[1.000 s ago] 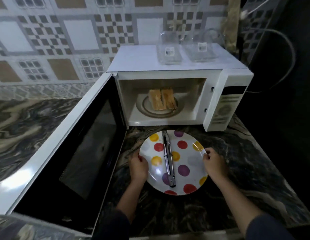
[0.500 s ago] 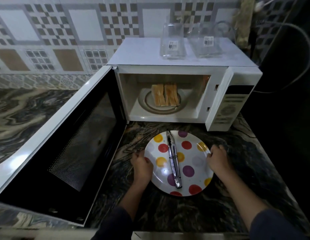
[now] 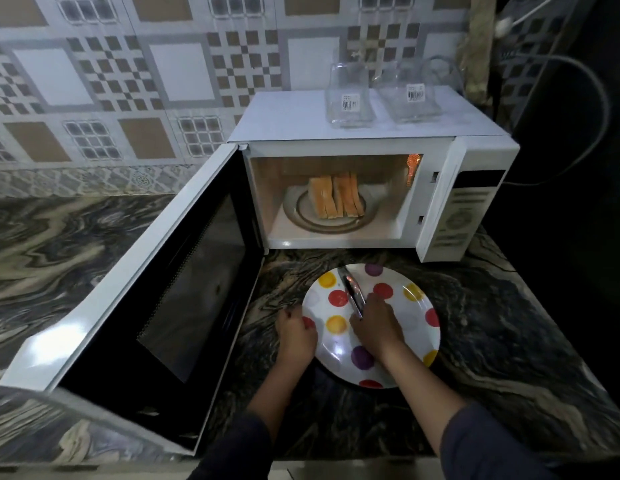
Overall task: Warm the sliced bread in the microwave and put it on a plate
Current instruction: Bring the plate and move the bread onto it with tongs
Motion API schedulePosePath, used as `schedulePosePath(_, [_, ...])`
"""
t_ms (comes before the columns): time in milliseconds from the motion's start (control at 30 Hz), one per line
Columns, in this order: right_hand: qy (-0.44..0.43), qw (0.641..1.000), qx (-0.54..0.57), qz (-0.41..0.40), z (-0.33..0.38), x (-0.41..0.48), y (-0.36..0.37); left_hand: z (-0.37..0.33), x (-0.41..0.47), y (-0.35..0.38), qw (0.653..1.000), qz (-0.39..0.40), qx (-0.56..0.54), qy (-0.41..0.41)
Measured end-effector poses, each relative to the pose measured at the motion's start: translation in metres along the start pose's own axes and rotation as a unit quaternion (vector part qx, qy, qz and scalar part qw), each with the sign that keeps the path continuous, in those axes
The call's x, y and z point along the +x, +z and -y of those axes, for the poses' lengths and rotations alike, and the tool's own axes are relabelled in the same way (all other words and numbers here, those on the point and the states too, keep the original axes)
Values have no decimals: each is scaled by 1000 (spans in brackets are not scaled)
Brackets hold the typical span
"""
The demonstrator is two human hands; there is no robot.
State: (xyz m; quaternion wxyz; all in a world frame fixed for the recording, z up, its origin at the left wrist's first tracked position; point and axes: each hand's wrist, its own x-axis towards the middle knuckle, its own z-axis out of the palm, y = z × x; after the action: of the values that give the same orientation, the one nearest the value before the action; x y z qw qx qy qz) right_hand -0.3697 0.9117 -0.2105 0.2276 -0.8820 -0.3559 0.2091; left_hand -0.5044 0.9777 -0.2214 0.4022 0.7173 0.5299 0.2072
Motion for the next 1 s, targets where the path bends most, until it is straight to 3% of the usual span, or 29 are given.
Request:
schedulePosePath(167, [-47, 998, 14, -37, 1, -18, -11, -15, 16, -19, 996, -45, -80, 21])
schedulePosePath(233, [-114, 990, 10, -78, 6, -25, -24, -41, 16, -33, 985, -2, -172, 15])
schedulePosePath(333, [-196, 969, -17, -150, 20, -31, -49, -81, 15, -45, 943, 98, -317, 23])
schedulePosePath(500, [-258, 939, -95, -208, 38, -44, -80, -117, 11, -49, 882, 109, -457, 41])
schedulePosePath(767, [-274, 941, -33, -198, 28, -49, -96, -125, 14, -70, 858, 69, -501, 87])
schedulePosePath(1000, [-243, 957, 26, -160, 8, -39, -102, -129, 16, -80, 845, 40, -529, 74])
